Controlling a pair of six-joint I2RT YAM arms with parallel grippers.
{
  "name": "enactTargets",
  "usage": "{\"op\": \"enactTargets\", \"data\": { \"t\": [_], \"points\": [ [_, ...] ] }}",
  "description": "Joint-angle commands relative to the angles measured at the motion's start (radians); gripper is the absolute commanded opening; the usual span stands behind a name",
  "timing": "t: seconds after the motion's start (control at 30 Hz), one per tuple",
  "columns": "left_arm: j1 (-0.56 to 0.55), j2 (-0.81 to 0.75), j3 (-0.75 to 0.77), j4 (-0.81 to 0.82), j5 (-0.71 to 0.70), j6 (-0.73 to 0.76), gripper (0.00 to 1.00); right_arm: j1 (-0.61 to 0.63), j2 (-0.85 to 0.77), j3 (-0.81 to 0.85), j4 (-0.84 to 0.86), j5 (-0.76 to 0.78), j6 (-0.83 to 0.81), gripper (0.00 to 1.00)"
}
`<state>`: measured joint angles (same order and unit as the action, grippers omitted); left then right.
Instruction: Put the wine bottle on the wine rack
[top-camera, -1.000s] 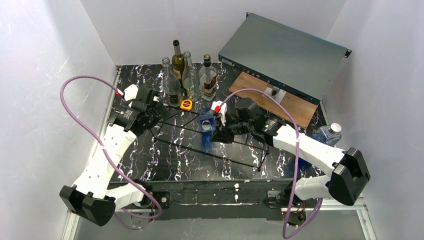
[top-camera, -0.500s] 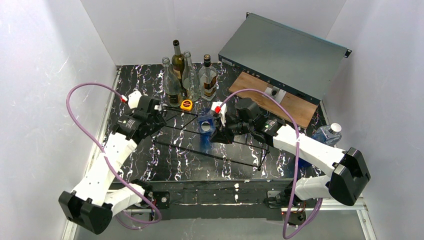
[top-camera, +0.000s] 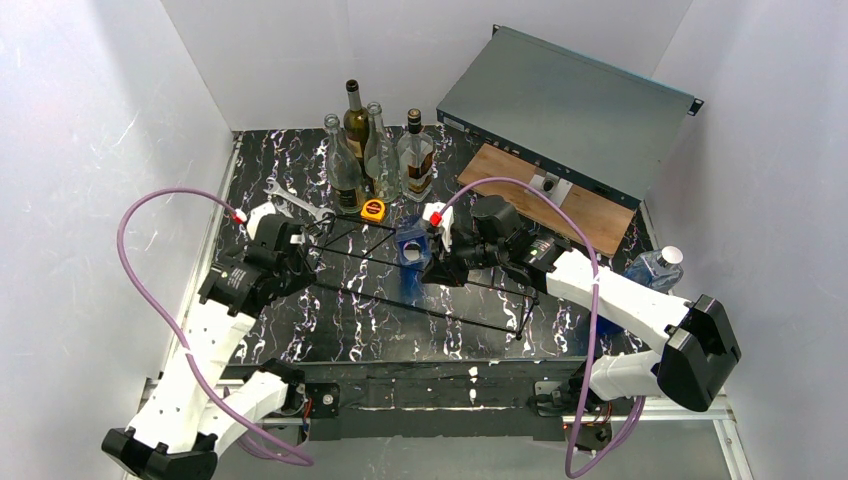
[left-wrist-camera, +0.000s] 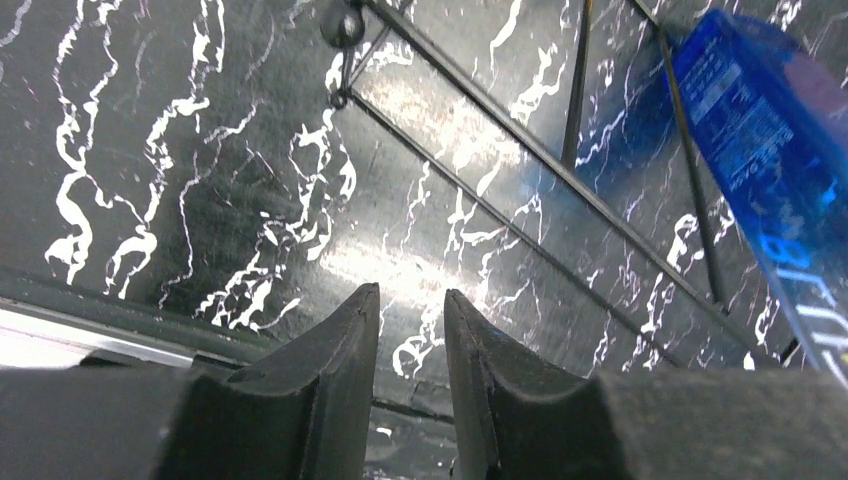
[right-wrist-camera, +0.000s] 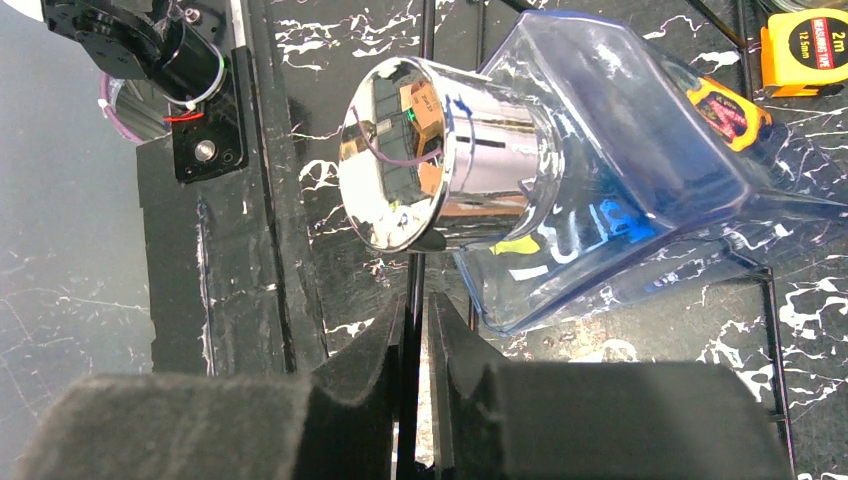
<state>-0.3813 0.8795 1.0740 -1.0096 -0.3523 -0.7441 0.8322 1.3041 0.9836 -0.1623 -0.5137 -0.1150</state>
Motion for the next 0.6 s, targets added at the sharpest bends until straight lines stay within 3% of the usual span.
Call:
{"op": "enactTargets", "data": {
  "t": [0.0, 0.07, 0.13, 0.27, 0.4, 0.57],
  "points": [
    [0.004, -0.059, -0.039, -0.057, 0.075, 0.018, 0.28, -0.024, -0.005, -0.013, -0.031, 0.117, 0.015, 0.05],
    [0.003, -0.081, -0.047, -0.057, 0.079, 0.028, 0.29, -0.024, -0.005, -0.014, -0.040, 0.108, 0.015, 0.05],
    [0.004, -0.109, -0.042, -0.051, 0.084, 0.036, 0.36, -0.024, -0.005, -0.013, -0.047, 0.096, 0.013, 0.04],
    [0.004, -0.120, -0.006, -0.015, 0.076, 0.014, 0.71, -0.025, -0.002, -0.011, -0.052, 0.079, 0.011, 0.04],
    [0.004, -0.030, 0.081, -0.047, 0.006, -0.083, 0.83, -0.024, 0.007, -0.007, -0.054, 0.064, 0.015, 0.05],
    [0.006, 0.107, 0.169, -0.064, -0.103, -0.208, 0.86, -0.024, 0.005, -0.008, -0.051, 0.065, 0.023, 0.10]
  ]
}}
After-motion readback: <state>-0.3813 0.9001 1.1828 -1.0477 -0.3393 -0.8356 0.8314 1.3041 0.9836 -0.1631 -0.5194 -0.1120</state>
